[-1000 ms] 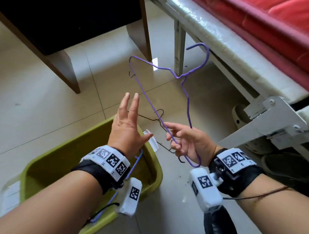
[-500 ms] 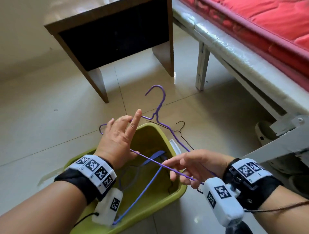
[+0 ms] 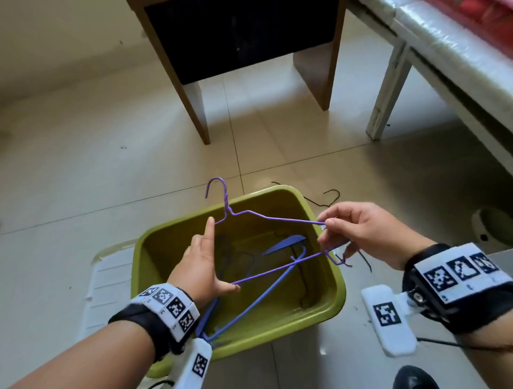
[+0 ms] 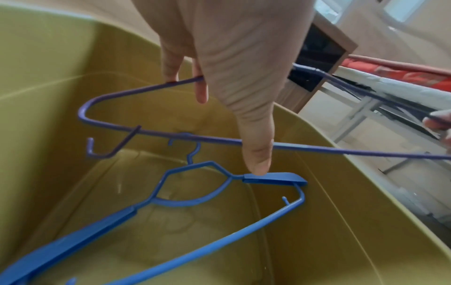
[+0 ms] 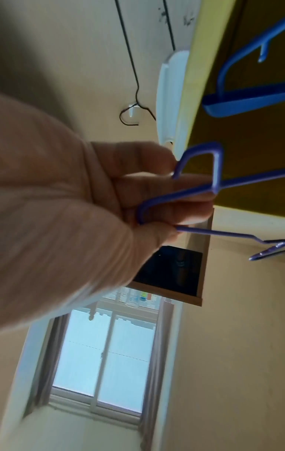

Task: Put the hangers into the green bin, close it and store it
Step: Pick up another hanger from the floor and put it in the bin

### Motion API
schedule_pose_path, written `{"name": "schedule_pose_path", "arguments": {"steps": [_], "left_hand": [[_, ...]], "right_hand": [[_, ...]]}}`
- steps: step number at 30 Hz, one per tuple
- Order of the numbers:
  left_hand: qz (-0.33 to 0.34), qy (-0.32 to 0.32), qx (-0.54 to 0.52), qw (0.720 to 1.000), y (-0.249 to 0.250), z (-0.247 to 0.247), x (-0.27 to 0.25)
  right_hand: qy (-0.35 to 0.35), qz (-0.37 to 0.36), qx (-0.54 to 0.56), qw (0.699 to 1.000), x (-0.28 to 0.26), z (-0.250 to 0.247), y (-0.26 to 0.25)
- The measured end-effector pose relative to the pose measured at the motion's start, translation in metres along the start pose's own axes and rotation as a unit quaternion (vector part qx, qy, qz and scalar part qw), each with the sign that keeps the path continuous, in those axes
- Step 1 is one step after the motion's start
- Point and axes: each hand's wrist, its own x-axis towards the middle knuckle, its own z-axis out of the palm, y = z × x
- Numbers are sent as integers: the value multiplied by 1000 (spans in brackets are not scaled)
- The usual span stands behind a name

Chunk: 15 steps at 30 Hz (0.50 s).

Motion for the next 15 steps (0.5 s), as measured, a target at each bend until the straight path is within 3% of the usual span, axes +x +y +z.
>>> {"name": "schedule_pose_path", "arguments": {"steps": [6,15], "left_hand": [[-15,-87,-96,991,-21,6,4],[-74,-57,-181,979,-32,11,33]], "right_hand": [[23,-10,-89,996,20,21,-6],[-8,11,-195,981,44,55,-1]]}}
